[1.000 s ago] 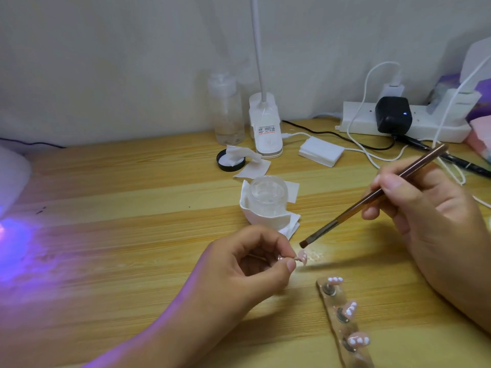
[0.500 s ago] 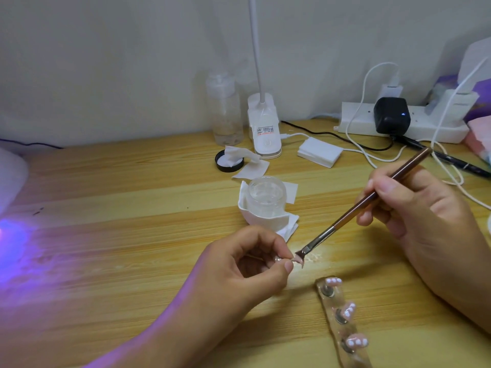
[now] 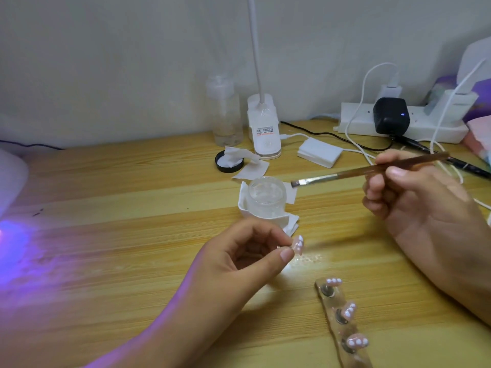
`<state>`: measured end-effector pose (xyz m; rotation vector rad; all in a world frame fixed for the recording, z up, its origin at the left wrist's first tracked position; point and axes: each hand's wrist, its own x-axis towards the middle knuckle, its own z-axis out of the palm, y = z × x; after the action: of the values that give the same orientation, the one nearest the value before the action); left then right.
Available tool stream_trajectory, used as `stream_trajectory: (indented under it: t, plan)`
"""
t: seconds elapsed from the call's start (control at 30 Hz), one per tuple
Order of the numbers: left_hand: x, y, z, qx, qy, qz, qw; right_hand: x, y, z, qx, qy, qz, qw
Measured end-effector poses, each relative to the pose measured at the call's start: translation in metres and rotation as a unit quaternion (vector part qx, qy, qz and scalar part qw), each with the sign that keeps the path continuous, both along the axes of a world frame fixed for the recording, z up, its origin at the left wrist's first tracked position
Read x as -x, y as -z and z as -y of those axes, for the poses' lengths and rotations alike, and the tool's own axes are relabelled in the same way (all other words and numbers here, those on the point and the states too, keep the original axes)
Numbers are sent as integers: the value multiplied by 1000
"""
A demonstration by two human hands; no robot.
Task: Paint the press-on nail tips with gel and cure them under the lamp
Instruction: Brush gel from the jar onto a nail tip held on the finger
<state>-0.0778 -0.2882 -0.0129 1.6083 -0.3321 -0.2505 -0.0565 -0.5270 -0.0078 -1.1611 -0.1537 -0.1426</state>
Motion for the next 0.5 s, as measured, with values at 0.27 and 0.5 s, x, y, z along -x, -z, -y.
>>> stream_trajectory:
  t: [0.27,0.5]
  plan:
    - [1,0,0,-13,7,5,1000,9,-2,-12,70,12,23,997]
    - [2,0,0,-24,13,5,1000,12,-3,-11,89,-2,45,995]
